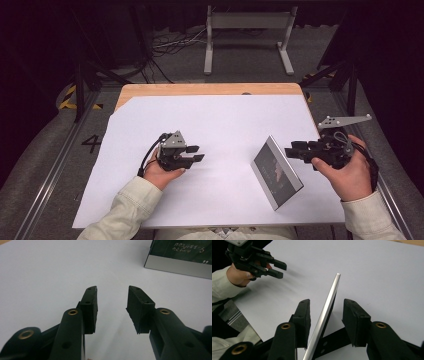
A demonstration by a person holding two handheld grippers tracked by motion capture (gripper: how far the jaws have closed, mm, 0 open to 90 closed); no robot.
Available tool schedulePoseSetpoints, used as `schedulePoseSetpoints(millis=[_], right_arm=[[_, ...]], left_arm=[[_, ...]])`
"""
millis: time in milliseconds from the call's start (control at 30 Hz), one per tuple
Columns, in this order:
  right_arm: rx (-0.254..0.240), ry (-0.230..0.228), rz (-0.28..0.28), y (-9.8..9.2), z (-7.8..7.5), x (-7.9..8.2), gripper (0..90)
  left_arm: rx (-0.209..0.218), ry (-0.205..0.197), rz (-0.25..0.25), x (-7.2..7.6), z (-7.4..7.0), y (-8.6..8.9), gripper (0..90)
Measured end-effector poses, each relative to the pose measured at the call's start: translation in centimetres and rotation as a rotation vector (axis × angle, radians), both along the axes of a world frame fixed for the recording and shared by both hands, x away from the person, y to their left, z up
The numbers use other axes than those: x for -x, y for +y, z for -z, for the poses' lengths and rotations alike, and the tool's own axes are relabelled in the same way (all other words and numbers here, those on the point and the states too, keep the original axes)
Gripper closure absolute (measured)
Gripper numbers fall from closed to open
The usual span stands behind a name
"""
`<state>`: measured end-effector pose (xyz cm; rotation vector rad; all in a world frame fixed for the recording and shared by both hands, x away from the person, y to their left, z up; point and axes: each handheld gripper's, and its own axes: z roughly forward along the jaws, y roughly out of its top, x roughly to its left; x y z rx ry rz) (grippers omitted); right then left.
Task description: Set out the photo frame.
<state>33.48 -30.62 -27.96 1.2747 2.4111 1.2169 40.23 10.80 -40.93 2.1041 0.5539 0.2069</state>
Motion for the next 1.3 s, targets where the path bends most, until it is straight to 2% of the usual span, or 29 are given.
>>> schedulePoseSetpoints(millis=[100, 233, 467, 1000, 1300], right_arm=[[0.014, 0.007, 0.005, 0.3, 0.0, -0.1, 57.4], [0.018, 0.039, -0.007, 0.8, 0.4, -0.2, 55.6], [0.066, 0.079, 0.009, 1.5, 1.0, -0.1, 54.7], [0.123, 0.109, -0.005, 2.8, 2.5, 0.1, 53.1], [0.137, 0.125, -0.007, 3.0, 3.2, 0.1, 53.9]], left_arm=[[0.002, 0.000, -0.001, 0.0, 0.0, 0.1, 60.9], [-0.001, 0.005, -0.001, -0.1, 0.1, -0.1, 61.1], [-0.008, 0.003, 0.007, 0.0, 0.3, -0.3, 61.2], [-0.015, 0.009, 0.015, 0.0, 0.5, -0.5, 62.2], [-0.024, 0.012, 0.024, 0.0, 0.6, -0.6, 62.7]])
